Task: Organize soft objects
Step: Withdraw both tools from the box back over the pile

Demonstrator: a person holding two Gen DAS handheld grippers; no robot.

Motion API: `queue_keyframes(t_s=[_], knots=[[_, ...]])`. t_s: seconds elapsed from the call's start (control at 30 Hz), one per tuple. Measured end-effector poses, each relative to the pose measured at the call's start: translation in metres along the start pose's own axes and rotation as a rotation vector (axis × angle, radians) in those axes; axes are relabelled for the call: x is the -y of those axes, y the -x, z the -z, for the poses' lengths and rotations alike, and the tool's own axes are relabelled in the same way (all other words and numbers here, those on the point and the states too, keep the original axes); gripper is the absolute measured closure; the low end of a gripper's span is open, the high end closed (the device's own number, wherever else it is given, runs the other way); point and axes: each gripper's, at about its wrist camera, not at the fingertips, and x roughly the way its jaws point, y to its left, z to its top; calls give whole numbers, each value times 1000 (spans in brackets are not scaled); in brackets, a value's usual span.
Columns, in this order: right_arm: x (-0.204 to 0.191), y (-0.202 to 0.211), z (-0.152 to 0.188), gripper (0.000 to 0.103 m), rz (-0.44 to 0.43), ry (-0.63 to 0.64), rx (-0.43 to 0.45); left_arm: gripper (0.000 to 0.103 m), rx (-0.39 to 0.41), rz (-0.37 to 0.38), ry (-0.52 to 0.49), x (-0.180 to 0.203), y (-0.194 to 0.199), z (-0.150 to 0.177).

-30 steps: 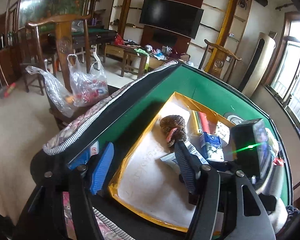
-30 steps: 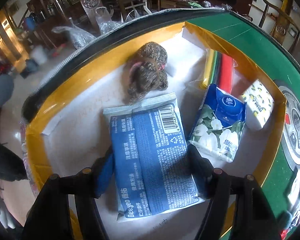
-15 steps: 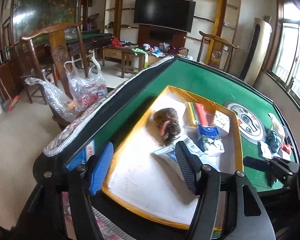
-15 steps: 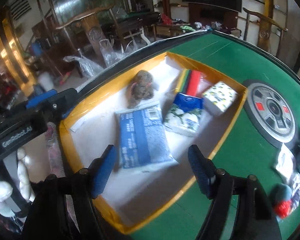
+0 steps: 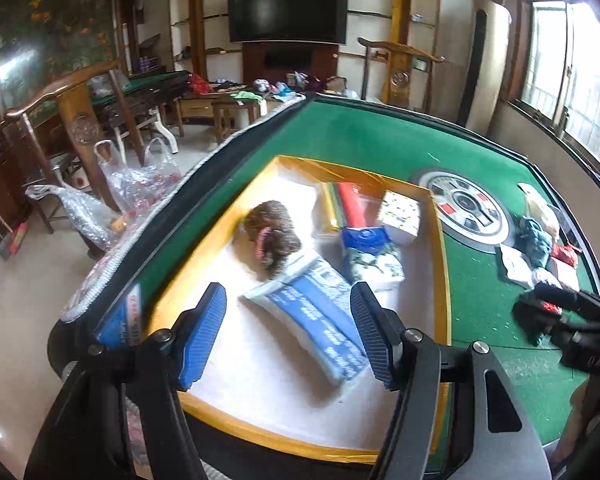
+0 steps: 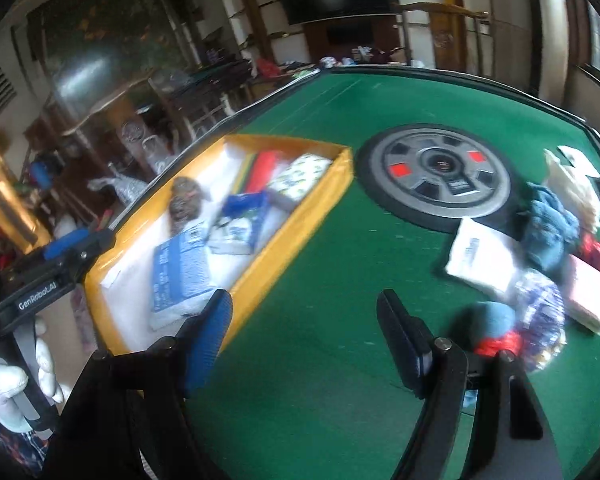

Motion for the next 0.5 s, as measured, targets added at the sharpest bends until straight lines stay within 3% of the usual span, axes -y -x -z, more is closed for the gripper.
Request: queue_keyframes(t_s=[0.13, 0.3, 0.5], knots=[[45, 26, 5, 33, 80, -83, 49, 39, -5, 62, -11, 12, 2, 1], [113, 57, 23, 33, 258, -236, 81, 36, -20, 166, -16, 29, 0, 2], [153, 57, 37, 33, 219, -363, 57, 36, -53, 289, -43, 57, 3, 6]])
